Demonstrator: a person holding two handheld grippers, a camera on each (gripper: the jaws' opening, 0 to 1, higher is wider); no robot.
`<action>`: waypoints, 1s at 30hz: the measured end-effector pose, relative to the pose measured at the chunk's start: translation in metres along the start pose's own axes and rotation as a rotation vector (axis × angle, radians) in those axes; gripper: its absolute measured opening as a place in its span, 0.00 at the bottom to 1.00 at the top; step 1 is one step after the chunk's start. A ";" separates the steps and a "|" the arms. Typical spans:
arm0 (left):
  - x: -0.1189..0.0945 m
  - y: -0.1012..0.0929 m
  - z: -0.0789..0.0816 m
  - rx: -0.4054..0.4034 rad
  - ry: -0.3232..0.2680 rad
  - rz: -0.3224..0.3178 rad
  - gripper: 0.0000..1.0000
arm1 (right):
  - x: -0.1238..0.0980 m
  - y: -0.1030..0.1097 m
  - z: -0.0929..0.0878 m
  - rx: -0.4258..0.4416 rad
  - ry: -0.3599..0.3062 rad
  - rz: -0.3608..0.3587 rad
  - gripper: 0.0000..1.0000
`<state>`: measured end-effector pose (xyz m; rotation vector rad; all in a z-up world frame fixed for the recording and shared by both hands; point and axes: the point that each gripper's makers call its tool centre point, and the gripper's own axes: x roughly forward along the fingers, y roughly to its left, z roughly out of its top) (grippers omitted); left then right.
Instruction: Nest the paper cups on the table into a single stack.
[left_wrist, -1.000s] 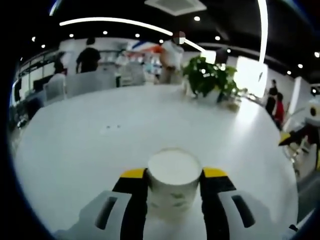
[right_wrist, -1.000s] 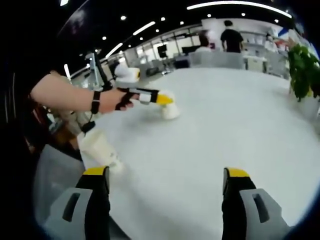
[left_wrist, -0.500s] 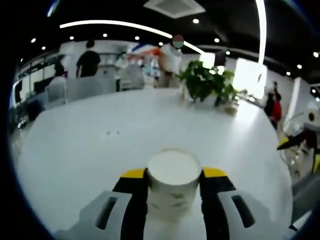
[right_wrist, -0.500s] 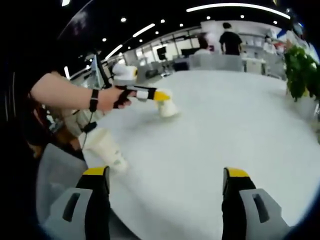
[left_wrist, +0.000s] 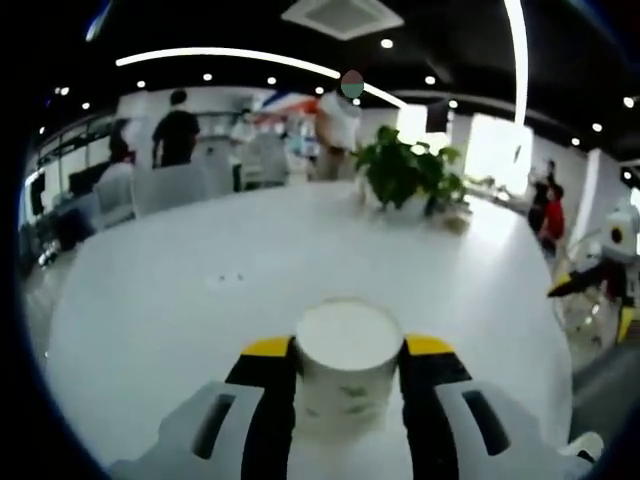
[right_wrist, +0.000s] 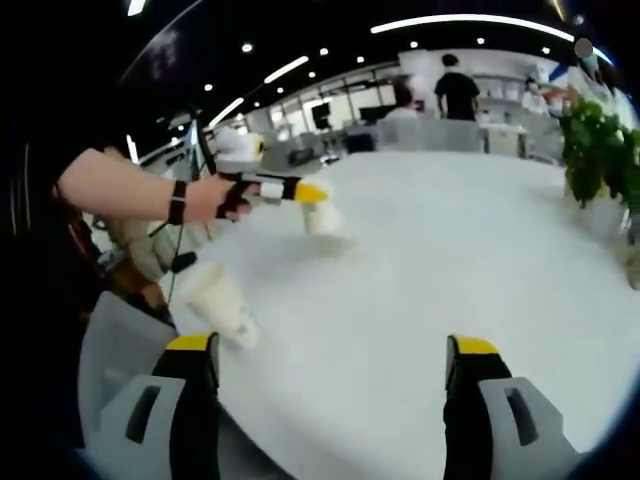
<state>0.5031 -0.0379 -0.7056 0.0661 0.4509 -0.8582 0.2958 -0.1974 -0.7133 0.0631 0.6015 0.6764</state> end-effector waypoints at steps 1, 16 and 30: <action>-0.004 -0.001 0.002 0.005 -0.001 0.001 0.38 | -0.001 0.000 0.002 -0.001 -0.004 -0.001 0.92; -0.021 -0.024 0.025 0.012 -0.018 -0.006 0.38 | -0.008 0.005 0.027 -0.007 -0.073 0.000 0.92; -0.037 -0.051 0.042 0.047 -0.036 -0.032 0.38 | -0.010 0.008 0.032 0.007 -0.097 0.012 0.91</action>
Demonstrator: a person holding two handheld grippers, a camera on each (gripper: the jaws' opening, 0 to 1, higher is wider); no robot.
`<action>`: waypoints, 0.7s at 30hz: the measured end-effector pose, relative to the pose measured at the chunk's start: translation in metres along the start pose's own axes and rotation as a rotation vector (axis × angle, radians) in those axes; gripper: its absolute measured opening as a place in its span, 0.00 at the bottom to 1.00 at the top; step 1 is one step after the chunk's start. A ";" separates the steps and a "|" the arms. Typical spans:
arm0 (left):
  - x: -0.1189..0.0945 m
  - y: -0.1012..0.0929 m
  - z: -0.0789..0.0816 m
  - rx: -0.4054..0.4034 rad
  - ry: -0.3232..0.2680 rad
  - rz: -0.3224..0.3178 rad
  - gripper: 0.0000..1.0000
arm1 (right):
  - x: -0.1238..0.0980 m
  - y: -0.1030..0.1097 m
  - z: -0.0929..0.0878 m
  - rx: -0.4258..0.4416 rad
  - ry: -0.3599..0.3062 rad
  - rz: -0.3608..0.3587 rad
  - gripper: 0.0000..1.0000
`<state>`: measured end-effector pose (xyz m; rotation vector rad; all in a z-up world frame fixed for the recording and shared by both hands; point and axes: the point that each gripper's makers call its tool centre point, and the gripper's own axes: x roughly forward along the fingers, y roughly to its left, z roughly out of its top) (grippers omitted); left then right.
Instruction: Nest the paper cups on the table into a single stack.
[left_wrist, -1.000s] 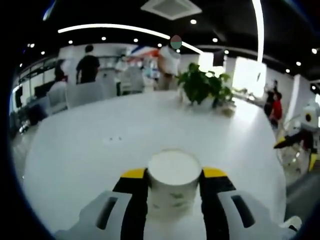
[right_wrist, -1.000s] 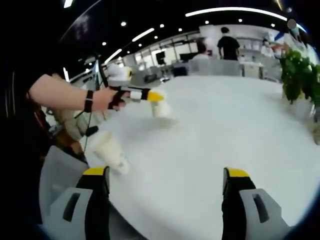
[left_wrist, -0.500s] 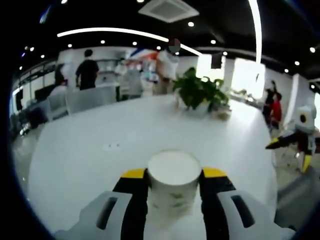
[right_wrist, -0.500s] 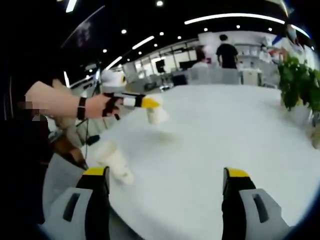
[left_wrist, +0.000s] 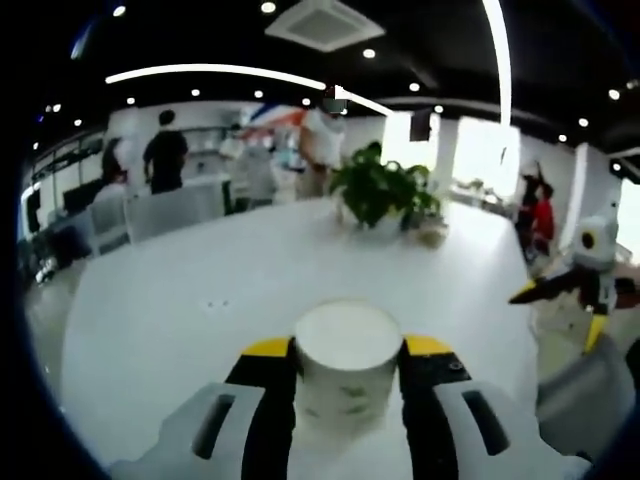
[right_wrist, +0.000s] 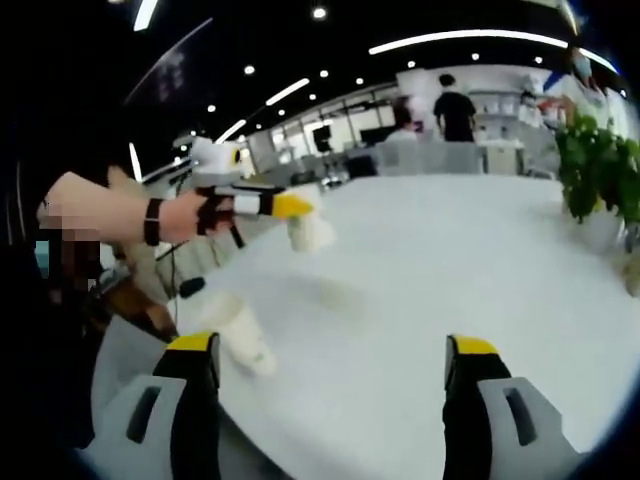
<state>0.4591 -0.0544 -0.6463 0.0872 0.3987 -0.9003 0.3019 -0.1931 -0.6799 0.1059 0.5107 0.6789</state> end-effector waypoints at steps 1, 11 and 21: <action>-0.002 -0.002 0.001 0.004 0.001 -0.002 0.38 | 0.001 0.000 0.001 0.002 -0.002 0.002 0.91; -0.017 -0.018 0.019 -0.013 -0.030 -0.036 0.38 | 0.007 0.006 0.007 0.023 -0.030 0.016 0.90; -0.027 -0.033 0.017 0.000 -0.023 -0.060 0.38 | 0.020 0.017 0.014 0.050 -0.054 0.053 0.87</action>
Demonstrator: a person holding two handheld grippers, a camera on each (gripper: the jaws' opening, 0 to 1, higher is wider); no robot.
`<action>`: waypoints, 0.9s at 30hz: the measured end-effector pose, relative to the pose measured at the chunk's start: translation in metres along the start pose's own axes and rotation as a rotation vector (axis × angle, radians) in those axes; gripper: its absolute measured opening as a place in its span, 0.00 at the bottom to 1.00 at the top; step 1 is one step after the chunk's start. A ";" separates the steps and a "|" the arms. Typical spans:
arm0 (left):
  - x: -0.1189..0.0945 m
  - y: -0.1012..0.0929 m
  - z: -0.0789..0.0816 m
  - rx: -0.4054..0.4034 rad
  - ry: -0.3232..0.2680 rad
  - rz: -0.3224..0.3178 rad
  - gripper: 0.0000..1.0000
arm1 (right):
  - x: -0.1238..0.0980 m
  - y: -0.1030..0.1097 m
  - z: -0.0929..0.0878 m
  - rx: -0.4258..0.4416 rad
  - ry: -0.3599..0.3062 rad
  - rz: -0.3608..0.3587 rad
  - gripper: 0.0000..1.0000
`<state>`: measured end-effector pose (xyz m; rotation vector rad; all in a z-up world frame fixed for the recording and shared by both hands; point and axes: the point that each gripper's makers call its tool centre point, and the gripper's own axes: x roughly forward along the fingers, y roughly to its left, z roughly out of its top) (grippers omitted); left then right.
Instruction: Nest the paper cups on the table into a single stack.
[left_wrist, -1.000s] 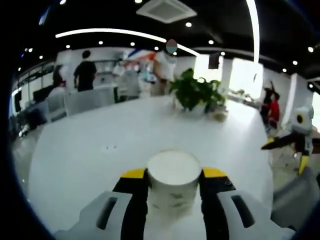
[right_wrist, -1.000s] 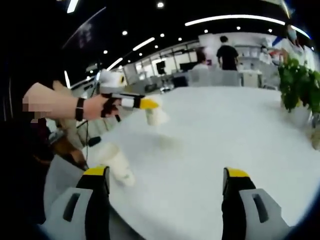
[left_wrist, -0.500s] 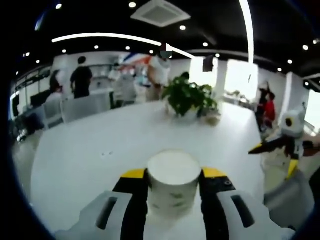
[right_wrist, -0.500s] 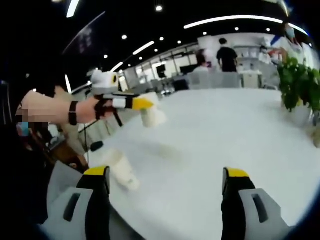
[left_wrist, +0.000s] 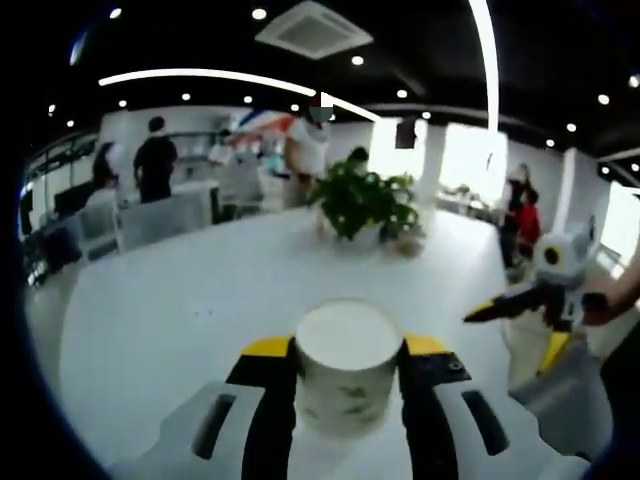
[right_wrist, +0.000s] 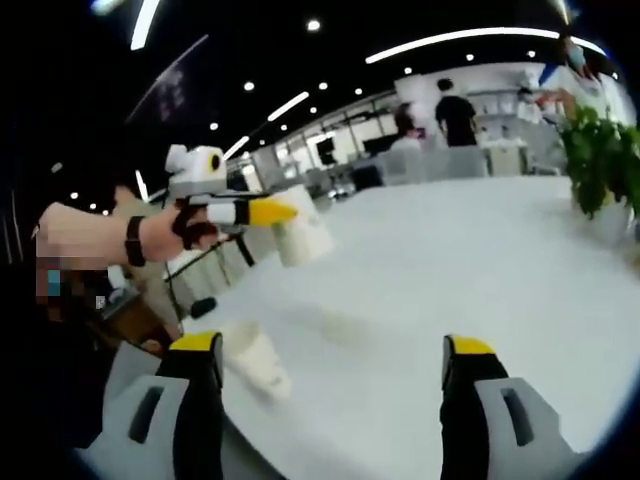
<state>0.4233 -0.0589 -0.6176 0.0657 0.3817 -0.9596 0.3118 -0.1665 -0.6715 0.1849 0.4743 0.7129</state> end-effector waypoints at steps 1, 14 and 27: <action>-0.001 -0.001 0.000 -0.004 0.000 -0.003 0.38 | 0.001 0.001 0.001 0.000 -0.002 0.005 0.85; -0.018 -0.016 -0.001 -0.043 -0.015 -0.028 0.38 | 0.013 0.016 0.004 0.019 -0.018 0.066 0.75; -0.034 -0.029 -0.006 -0.060 -0.017 -0.020 0.38 | 0.030 0.035 0.007 0.031 -0.024 0.131 0.70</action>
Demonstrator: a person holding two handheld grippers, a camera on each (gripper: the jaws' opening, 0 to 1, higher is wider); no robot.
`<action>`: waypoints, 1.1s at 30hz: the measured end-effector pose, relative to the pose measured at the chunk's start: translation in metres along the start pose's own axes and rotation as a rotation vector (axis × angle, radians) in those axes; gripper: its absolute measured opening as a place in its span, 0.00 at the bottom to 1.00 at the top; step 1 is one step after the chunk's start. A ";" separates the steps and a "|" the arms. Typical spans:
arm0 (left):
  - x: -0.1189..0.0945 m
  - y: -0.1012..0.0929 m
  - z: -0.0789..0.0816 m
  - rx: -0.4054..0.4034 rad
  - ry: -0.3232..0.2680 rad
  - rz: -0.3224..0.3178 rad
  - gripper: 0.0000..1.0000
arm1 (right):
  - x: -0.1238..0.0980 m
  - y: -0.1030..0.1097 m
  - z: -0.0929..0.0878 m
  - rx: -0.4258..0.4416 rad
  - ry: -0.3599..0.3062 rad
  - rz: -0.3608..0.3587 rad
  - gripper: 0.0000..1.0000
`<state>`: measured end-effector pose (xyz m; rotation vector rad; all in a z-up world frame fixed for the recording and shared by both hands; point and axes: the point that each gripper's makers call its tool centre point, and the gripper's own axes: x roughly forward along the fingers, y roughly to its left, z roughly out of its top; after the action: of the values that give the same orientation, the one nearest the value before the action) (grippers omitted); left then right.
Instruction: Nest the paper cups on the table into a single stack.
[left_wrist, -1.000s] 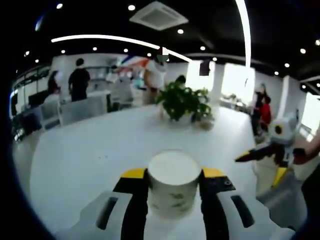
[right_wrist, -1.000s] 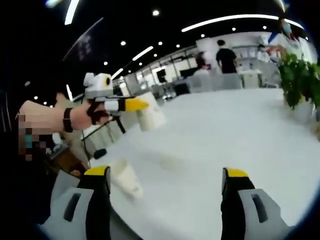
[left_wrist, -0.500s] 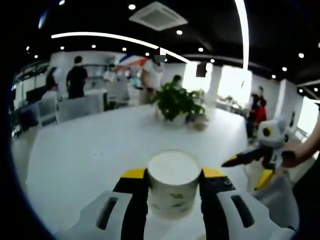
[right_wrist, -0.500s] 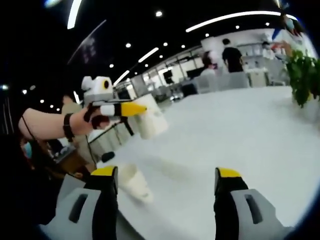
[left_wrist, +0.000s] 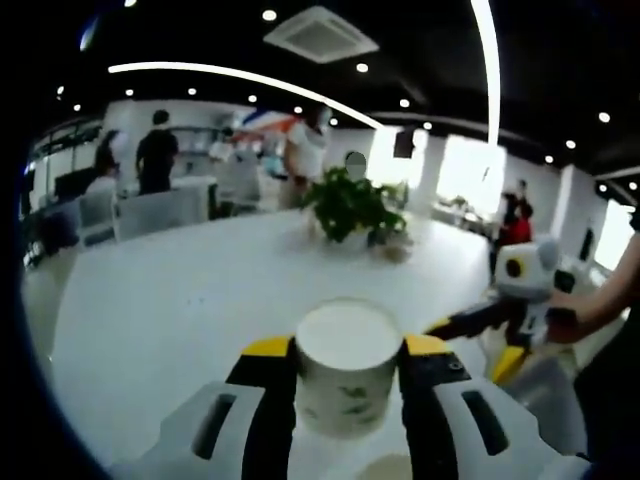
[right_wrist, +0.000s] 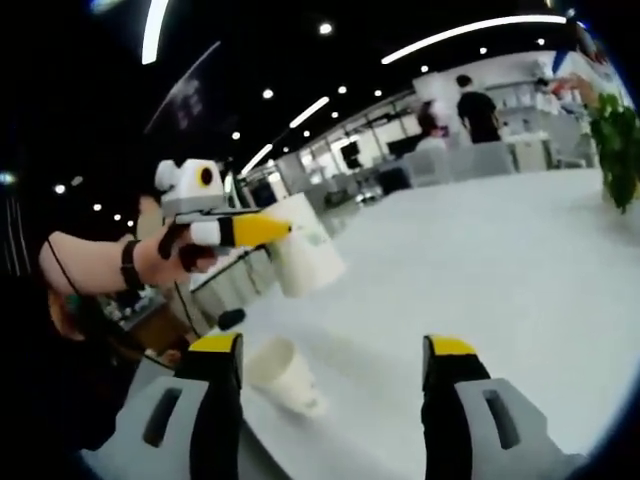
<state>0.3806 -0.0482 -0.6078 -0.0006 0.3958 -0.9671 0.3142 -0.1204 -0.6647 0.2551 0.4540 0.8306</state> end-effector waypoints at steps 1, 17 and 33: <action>-0.001 -0.001 -0.001 0.001 -0.002 0.002 0.38 | 0.001 0.001 0.000 -0.001 0.000 0.002 0.70; -0.011 -0.016 0.005 -0.027 -0.022 -0.016 0.38 | 0.012 0.020 0.001 0.053 -0.026 0.074 0.60; -0.021 -0.027 -0.001 -0.013 -0.004 -0.026 0.38 | 0.034 0.059 0.007 0.095 -0.040 0.229 0.45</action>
<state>0.3476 -0.0464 -0.5973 -0.0195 0.3987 -0.9904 0.2990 -0.0564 -0.6454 0.4168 0.4324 1.0265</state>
